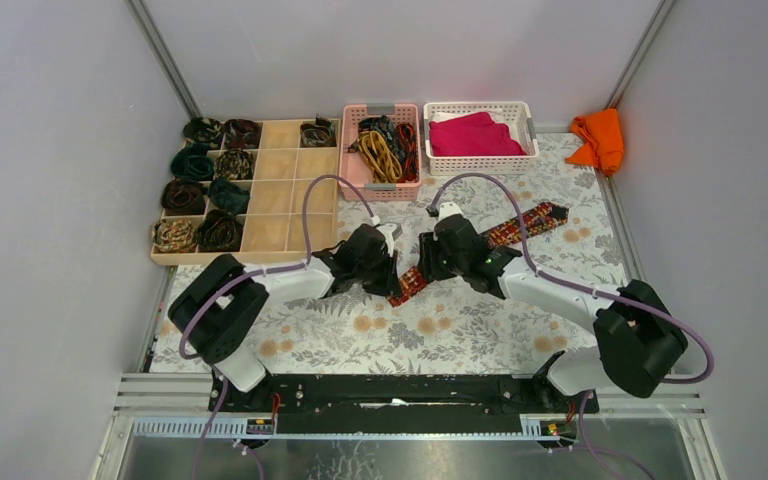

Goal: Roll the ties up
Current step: Roll the tie at the center of the board.

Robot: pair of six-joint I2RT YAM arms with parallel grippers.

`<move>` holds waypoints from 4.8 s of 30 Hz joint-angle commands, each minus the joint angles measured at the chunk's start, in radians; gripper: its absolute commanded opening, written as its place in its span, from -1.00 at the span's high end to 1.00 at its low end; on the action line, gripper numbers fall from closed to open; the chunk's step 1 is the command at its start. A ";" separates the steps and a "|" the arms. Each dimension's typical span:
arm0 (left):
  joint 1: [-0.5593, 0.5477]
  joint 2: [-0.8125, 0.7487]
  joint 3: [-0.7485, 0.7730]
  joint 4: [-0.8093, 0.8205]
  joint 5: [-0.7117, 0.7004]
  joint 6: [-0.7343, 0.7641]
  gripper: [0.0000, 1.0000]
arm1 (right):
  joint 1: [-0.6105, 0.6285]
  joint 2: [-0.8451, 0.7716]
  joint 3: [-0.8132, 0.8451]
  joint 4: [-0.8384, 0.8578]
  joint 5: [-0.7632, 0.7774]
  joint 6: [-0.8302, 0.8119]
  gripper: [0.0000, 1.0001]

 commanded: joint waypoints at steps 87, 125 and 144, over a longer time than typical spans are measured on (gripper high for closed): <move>0.271 -0.220 0.026 0.082 -0.260 -0.093 1.00 | -0.025 0.255 0.070 0.365 -0.581 0.282 0.52; 0.264 0.262 0.125 0.028 0.565 0.143 1.00 | -0.098 0.237 0.017 0.380 -0.604 0.247 0.57; 0.264 0.300 0.229 -0.059 0.520 0.161 1.00 | -0.168 0.228 0.026 0.156 -0.354 0.118 0.59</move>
